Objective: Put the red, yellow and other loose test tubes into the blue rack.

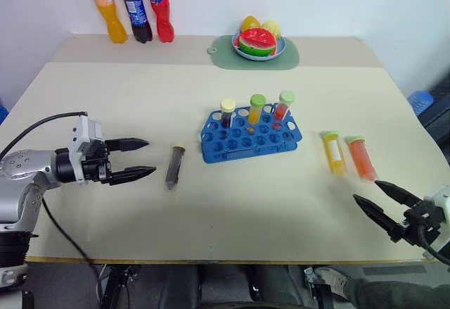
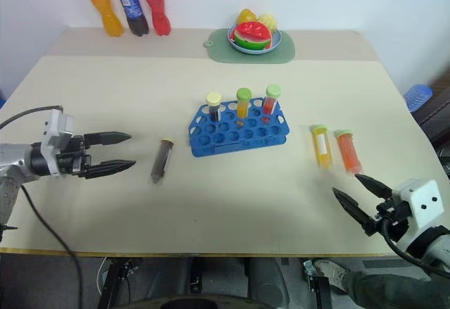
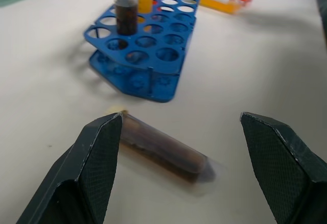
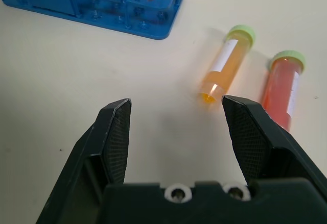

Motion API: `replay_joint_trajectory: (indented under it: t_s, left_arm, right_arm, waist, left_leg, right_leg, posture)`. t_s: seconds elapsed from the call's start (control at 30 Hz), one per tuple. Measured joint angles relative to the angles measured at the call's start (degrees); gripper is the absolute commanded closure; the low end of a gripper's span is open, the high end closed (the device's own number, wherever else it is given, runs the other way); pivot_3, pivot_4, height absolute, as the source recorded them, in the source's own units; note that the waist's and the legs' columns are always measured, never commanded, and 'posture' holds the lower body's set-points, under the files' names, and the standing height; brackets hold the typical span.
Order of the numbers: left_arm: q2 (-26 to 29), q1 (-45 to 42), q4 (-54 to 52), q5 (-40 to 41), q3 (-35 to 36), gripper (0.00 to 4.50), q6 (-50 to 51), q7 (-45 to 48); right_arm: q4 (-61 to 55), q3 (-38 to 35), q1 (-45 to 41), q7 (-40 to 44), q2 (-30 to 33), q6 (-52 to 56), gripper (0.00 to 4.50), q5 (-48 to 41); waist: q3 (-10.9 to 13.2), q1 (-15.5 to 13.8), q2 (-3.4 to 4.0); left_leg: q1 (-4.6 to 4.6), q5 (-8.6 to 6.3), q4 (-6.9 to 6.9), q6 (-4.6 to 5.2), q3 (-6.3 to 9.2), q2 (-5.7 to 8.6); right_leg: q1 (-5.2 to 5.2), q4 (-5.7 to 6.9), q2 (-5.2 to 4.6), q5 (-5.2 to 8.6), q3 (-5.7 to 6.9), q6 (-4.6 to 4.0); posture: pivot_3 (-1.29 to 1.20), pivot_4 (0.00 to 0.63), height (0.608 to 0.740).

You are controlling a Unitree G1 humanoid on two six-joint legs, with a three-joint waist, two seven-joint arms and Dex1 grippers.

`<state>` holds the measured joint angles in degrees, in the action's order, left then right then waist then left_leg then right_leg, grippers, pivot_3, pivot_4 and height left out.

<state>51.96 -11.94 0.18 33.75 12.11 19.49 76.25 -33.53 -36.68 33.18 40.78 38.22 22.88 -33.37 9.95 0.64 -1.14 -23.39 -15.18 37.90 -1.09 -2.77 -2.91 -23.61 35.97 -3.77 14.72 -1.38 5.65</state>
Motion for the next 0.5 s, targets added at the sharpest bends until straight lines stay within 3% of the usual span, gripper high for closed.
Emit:
replay_joint_trajectory:
  t_s: [0.5]
  left_arm:
    - [-0.8, 0.0, -0.7, -1.0, -1.3, 0.71, -2.4, 3.4]
  right_arm:
    - [-3.3, 0.0, -5.8, -3.6, 2.3, 7.3, 1.38, -1.3]
  waist:
    - [0.0, 0.0, 0.01]
  left_leg:
    - [-0.01, 0.00, 0.00, 0.00, -0.01, 0.07]
  right_leg:
    - [-0.02, 0.00, 0.00, 0.00, -0.02, 0.00]
  posture:
    - [0.00, 0.150, 0.740]
